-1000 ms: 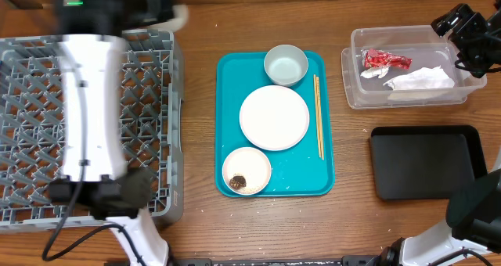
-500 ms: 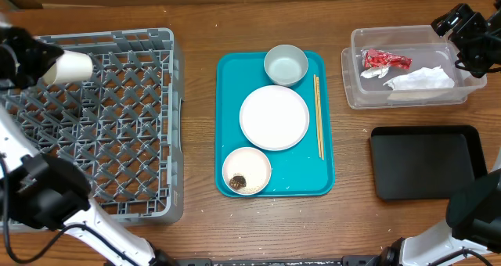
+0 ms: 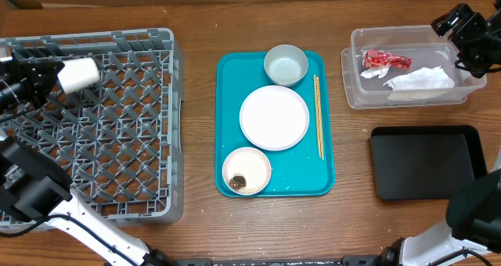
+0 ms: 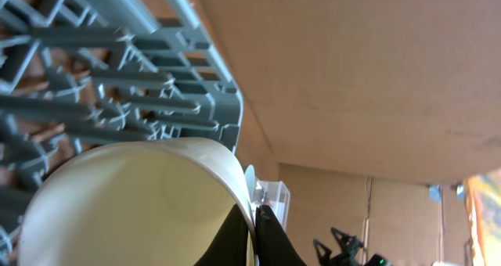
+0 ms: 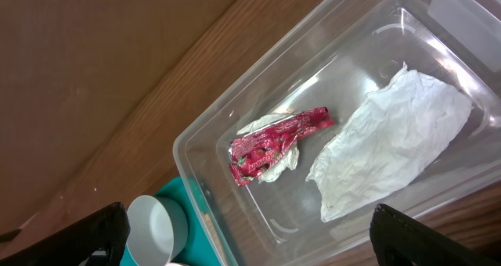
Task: Sort waste into correct bins and load items into the dishwasher
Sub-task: 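Lower the cup upside down into the rack and open left gripper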
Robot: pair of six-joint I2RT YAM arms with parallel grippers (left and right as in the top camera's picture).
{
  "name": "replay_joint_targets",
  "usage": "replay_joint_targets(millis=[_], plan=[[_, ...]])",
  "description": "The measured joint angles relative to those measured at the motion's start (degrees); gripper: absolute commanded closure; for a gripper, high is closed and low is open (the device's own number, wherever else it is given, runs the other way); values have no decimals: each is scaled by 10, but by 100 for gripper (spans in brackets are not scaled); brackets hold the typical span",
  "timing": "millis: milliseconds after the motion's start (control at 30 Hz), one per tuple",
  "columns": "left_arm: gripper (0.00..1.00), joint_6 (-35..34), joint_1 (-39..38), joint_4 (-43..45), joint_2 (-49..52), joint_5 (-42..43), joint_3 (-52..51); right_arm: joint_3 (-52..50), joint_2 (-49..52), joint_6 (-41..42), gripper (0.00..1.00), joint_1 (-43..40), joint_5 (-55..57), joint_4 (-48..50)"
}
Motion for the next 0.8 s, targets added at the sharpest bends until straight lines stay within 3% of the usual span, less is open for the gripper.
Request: replay_joint_targets(millis=[267,800], plan=[[96,36,-11,46,11,7,-1,0,0,0,0,0,0,0],[96,39,-5,46,75,66,-1,0,0,0,0,0,0,0]])
